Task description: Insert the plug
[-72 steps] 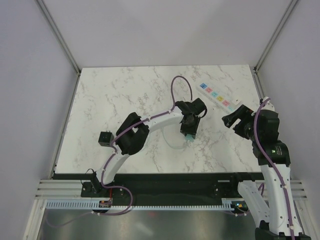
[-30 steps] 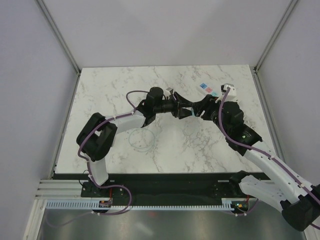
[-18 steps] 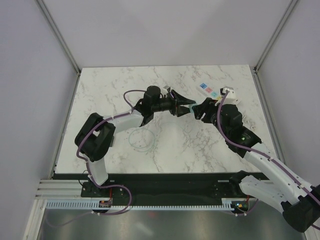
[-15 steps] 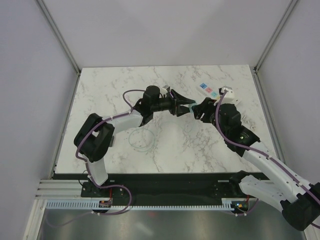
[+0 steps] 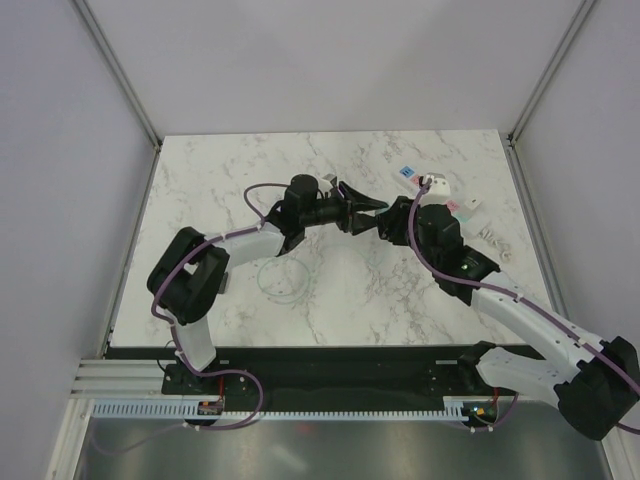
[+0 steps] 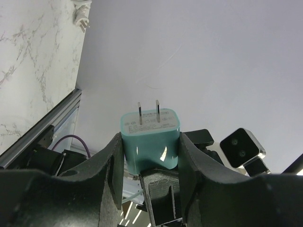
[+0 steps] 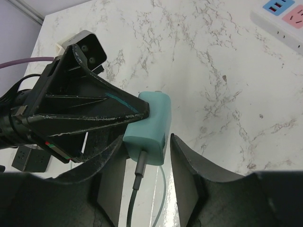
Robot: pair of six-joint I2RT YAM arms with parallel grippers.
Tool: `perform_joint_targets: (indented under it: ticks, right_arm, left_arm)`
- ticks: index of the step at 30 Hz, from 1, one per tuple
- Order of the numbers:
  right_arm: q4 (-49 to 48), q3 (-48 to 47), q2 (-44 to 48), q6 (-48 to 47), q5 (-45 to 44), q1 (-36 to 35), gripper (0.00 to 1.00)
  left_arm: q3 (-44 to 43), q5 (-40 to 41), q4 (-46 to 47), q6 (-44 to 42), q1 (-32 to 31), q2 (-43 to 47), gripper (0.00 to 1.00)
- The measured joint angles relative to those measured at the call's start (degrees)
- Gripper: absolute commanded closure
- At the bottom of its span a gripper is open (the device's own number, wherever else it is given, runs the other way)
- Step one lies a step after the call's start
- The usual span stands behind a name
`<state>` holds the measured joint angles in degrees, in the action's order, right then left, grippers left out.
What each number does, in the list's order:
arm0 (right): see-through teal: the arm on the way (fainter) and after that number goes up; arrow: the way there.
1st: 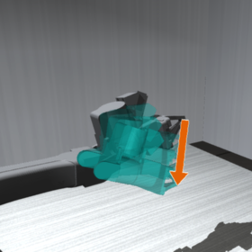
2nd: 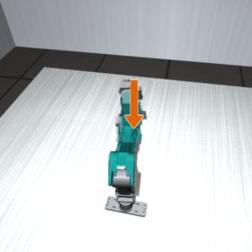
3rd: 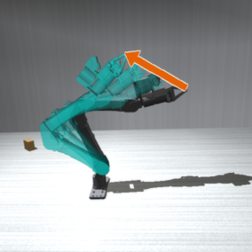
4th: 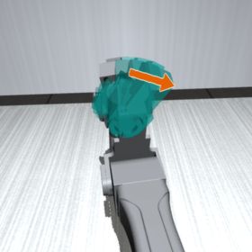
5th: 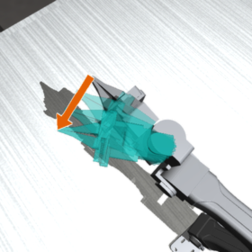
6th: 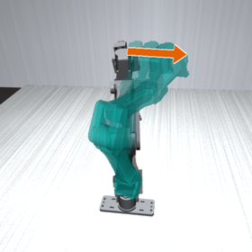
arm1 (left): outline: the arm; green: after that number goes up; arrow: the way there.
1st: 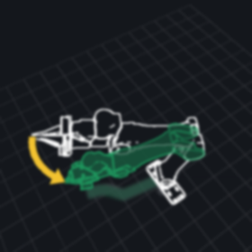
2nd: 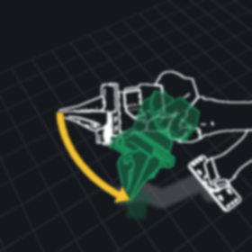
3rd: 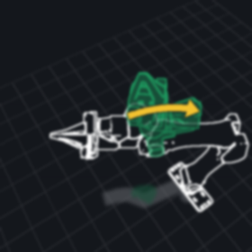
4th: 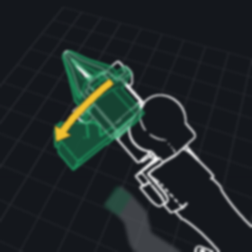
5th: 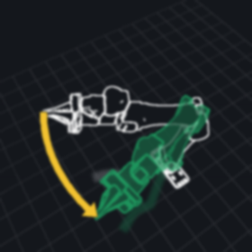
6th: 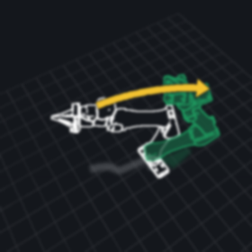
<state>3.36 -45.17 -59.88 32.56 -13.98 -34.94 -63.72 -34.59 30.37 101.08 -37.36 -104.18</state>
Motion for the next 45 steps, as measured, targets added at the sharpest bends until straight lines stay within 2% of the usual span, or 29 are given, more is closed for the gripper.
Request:
perform_joint_targets:
  ticks: [2, 5, 6, 8, 9, 10, 12, 13, 19, 23, 26, 29, 36, 45]
  right_arm:
    - [-0.15, -0.22, -1.14, -0.04, -0.83, -0.92, 0.55]
    - [-0.13, -0.42, -2.45, -0.90, -3.82, -2.60, 0.72]
    - [-0.07, -0.42, -2.60, -1.33, -4.63, -3.04, 0.83]
    - [0.11, -0.42, -2.75, -2.12, -6.71, -4.07, 0.97]
    - [0.09, -0.44, -2.78, -2.47, -7.63, -4.52, 1.00]
    - [0.09, -0.59, -2.78, -2.45, -8.48, -4.92, 1.00]
    - [0.20, -1.33, -2.84, -2.23, -9.90, -5.38, 1.00]
    - [0.42, -1.70, -2.93, -2.14, -10.32, -5.35, 1.00]
    - [4.55, -5.11, -4.74, -1.95, -12.13, -5.35, 1.00]
    - [9.97, -8.94, -6.10, -2.86, -12.63, -4.96, 1.00]
    - [16.52, -15.34, -8.92, -3.89, -11.65, -2.19, 1.00]
    - [23.32, -24.35, -14.45, -4.85, -10.23, 3.45, 1.00]
    - [34.80, -34.84, -22.91, -13.25, -3.74, 12.61, 1.00]
    - [39.36, -41.42, -29.00, -33.53, -0.15, 16.52, 1.00]
  left_arm:
    - [0.66, 0.15, 0.28, 0.33, 0.02, 0.09, 0.98]
    - [1.44, 0.44, 0.28, 0.72, 0.07, 0.11, 0.98]
    - [1.62, 0.57, 0.22, 0.90, 0.11, 0.11, 0.98]
    - [1.95, 0.55, 0.46, 1.25, 0.13, 0.11, 0.74]
    - [2.03, 0.46, 0.76, 1.46, 0.17, 0.11, 0.58]
    - [2.16, 0.22, 1.44, 1.55, 0.17, 0.11, 0.36]
    - [2.19, -0.07, 2.27, 1.46, 0.17, 0.11, 0.23]
    - [2.16, -0.15, 2.64, 1.22, 0.20, 0.20, 0.12]
    - [1.64, -1.42, 1.14, -1.68, 1.38, 1.70, 0.08]
    - [1.62, -1.77, -3.56, -5.81, 3.76, 4.83, 0.08]
    - [1.64, -1.86, -7.56, -9.99, 6.25, 7.87, 0.09]
    - [3.06, -1.36, -12.79, -15.39, 9.18, 12.63, 0.09]
    - [2.64, 0.13, -30.27, -35.32, 13.64, 22.03, 0.12]
    - [-1.99, 3.08, -50.12, -59.60, 13.51, 28.89, 0.10]
